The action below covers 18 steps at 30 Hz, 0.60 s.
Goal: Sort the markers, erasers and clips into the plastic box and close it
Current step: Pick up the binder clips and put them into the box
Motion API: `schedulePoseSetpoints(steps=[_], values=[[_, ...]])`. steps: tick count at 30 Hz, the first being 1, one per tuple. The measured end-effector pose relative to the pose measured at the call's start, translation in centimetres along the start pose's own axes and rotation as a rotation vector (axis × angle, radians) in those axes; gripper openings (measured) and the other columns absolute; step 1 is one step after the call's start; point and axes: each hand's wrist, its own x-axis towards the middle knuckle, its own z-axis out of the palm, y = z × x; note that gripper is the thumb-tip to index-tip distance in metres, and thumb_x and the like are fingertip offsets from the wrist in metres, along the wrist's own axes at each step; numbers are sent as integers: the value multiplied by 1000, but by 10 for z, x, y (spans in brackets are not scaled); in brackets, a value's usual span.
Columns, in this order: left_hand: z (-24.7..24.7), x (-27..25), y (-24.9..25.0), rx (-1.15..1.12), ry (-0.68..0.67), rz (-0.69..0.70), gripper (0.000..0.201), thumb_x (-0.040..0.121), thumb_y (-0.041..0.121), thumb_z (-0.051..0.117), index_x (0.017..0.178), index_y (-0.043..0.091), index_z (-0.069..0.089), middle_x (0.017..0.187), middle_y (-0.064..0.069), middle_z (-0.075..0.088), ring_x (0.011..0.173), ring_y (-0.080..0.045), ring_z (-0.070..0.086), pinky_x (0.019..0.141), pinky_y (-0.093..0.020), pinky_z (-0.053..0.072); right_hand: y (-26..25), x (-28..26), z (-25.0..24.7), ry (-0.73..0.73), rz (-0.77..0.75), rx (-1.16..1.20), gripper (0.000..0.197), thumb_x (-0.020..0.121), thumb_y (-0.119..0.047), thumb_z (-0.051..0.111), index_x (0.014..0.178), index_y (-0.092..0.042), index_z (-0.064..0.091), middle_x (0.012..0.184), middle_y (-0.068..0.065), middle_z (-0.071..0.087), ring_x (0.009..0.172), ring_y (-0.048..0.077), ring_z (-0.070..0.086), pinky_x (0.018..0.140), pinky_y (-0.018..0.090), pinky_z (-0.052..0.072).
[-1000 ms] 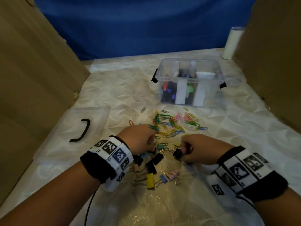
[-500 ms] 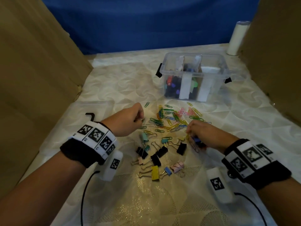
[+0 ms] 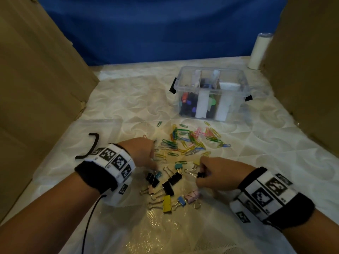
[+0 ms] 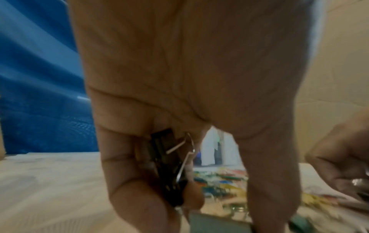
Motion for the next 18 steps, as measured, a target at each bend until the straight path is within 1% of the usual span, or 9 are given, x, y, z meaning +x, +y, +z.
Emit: schedulePoseSetpoints(steps=[2,3,6,8,11,13,15,16,18], values=[[-12,-5,-3,-32,-4,20,41,81,49,65,87,8,63,81,-8,53,70,-19,47,62,-28,37,11,-6,-10,1,-39,131,35,86,-44,55,107,-17,48,101,3,62,85,19,56,79,34,46],[-20,-7,-3,-60,7,42,40,83,48,63,87,8,62,80,-7,52,69,-18,45,61,-28,36,17,-8,-17,23,-53,192,33,87,-43,54,107,-18,47,98,2,63,82,19,57,78,35,48],[-50,-13,5,-191,51,86,38,85,43,64,103,10,62,82,1,60,66,-14,51,61,-24,40,36,-6,-50,141,-75,328,22,90,-39,53,100,-23,43,85,1,61,67,14,53,65,31,48],[-66,-13,13,-265,93,101,36,85,41,65,107,15,58,79,4,59,63,-10,52,59,-23,41,54,6,-86,293,-44,353,24,89,-37,55,101,-20,43,82,4,61,69,17,56,66,36,51],[-78,-8,20,-292,177,110,35,84,41,66,108,16,57,73,6,57,60,-9,50,58,-23,39,81,31,-153,625,50,346,34,89,-37,55,109,-13,40,91,11,60,84,30,60,78,44,52],[-79,-3,22,-308,184,108,36,83,43,66,108,17,57,74,7,57,60,-8,50,58,-22,38,92,53,-191,777,104,319,41,91,-35,54,117,-7,39,94,12,56,85,30,57,74,39,46],[-74,3,24,-300,163,99,38,83,45,66,109,19,57,77,9,56,62,-6,51,59,-20,39,100,80,-219,811,169,241,47,92,-32,53,125,-1,40,98,16,56,89,31,56,71,34,40],[-71,7,24,-288,160,92,39,82,46,66,109,20,57,78,10,56,64,-4,51,60,-20,40,101,92,-229,787,193,201,47,92,-32,54,124,2,45,101,20,60,88,33,58,70,33,41],[-66,16,23,-263,180,84,39,81,48,66,109,21,57,79,12,56,67,-3,52,62,-19,41,107,114,-245,710,204,110,42,89,-33,56,106,4,60,100,23,67,80,33,61,70,36,47]])
